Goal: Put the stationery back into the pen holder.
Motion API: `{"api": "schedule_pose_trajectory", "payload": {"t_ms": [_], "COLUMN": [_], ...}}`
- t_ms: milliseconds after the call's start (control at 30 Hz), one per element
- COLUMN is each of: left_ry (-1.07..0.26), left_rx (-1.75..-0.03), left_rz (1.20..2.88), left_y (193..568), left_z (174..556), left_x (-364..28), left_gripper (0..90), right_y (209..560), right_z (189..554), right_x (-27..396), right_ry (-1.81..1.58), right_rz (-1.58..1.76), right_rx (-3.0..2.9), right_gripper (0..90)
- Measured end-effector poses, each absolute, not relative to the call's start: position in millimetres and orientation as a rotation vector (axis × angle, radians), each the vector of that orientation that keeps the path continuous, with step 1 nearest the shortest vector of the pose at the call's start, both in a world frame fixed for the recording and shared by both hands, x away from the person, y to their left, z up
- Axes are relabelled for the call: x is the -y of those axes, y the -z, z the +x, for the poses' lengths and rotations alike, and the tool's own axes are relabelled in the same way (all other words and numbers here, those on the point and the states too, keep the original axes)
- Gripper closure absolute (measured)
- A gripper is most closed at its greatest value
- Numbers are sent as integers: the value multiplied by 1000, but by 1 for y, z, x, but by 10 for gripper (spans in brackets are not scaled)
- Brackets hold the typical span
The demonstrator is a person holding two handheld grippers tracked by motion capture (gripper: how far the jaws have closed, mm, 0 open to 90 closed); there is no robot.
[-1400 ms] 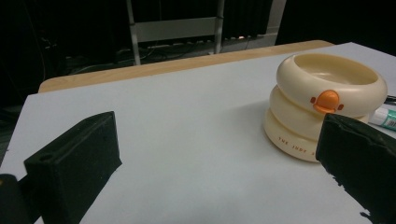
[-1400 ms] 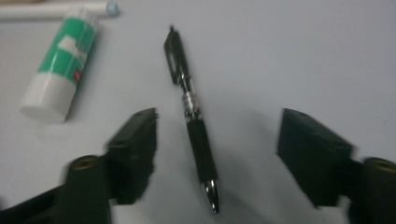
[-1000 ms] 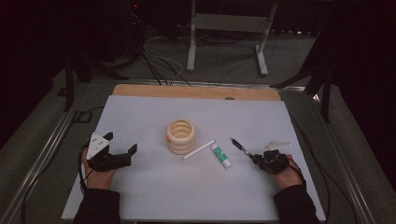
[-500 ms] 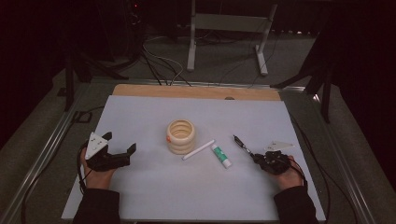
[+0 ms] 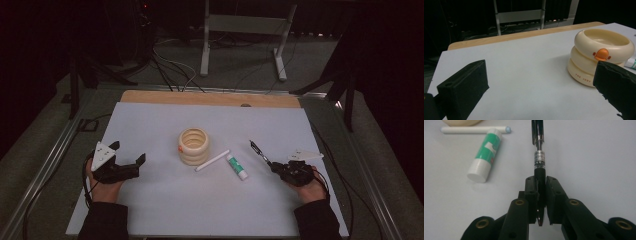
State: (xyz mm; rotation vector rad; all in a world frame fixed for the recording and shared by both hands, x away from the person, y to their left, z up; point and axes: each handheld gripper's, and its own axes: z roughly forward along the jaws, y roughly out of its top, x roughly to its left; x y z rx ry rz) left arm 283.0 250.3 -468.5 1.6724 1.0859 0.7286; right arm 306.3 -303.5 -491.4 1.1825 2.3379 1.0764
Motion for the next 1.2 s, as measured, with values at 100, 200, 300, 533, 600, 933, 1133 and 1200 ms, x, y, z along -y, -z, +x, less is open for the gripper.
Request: {"api": "schedule_pose_trajectory", "payload": {"t_ms": [100,200,300,533,600,933,1133,1200], "left_ry": [-735,-736,-736,-738,-736,-734,-733,-734], "left_rx": [-1082,-1081,-1082,-1087,-1087,-1083,-1083,-1081], "left_rz": [1666,1665,1667,1673,1672,1669,1669,1666], "left_y": [468,468,468,469,469,469,469,469], "left_z": [282,282,282,282,282,281,282,281], "left_x": [-250,-251,-250,-250,-250,-250,-250,-250], "left_gripper": [1,1,1,1,1,1,1,1], "right_y": [489,486,482,469,466,452,445,443], "right_z": [306,305,304,304,304,310,315,316], "right_x": [304,303,302,294,291,275,266,262], "right_ry": [-1094,-1108,-1115,-1144,-1146,-1141,-1148,-1148], "right_rz": [1184,1176,1170,1130,1120,1081,1067,1064], "right_rx": [-2330,-2328,-2328,-2343,-2351,-2378,-2406,-2411], "right_gripper": [810,810,810,810,810,809,809,809]}}
